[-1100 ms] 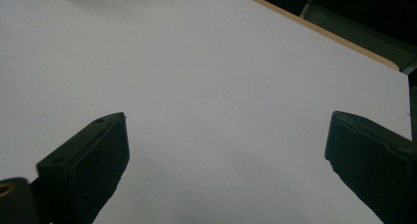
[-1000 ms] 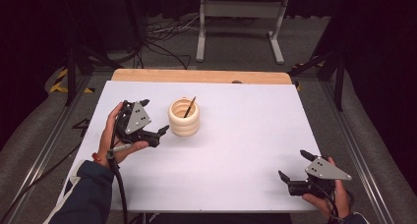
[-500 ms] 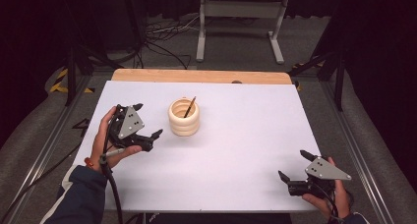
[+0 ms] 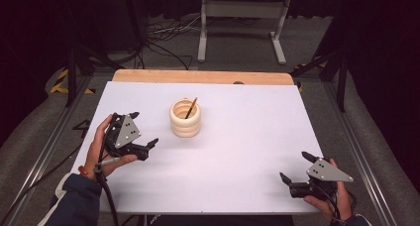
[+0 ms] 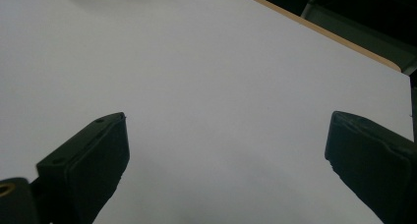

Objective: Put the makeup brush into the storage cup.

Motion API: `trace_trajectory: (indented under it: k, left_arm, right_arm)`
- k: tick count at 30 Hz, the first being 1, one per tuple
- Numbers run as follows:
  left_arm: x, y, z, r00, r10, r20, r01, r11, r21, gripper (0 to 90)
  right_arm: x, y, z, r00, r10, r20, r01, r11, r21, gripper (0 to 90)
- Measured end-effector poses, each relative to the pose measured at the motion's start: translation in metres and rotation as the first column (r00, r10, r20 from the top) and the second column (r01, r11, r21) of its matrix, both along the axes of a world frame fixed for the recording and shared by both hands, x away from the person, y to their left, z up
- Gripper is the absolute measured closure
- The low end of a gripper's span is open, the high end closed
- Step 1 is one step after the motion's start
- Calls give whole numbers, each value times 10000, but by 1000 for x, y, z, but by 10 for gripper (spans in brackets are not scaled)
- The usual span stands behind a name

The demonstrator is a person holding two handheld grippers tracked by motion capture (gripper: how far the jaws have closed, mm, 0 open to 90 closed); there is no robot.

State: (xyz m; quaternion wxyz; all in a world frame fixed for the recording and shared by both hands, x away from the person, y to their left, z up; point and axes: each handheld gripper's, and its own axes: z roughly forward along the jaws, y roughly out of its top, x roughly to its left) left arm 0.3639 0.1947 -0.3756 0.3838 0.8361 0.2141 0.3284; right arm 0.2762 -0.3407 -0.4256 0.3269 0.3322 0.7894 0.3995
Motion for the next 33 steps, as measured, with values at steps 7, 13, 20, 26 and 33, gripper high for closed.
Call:
trace_trajectory:
  k: [7,13,20,26,33]
  left_arm:
    - [-6,5,-5,10000,-4,-69,5,9998,198,52]
    - [-11,11,-11,9998,28,-186,-23,9995,301,52]
    - [-16,16,-18,9996,46,-296,-29,9983,582,53]
    - [-21,20,-25,9988,71,-475,-41,9981,614,52]
    - [-26,23,-33,9975,50,-698,4,9971,760,53]
  right_arm:
    - [0,1,0,10000,14,-9,-14,10000,-7,34]
    - [0,1,0,10000,29,-25,-29,10000,-20,34]
    - [0,1,0,10000,39,-19,-39,10000,-47,35]
    - [0,1,0,10000,23,-7,-23,10000,-42,34]
    - [0,0,0,10000,10,-4,-10,10000,-37,34]
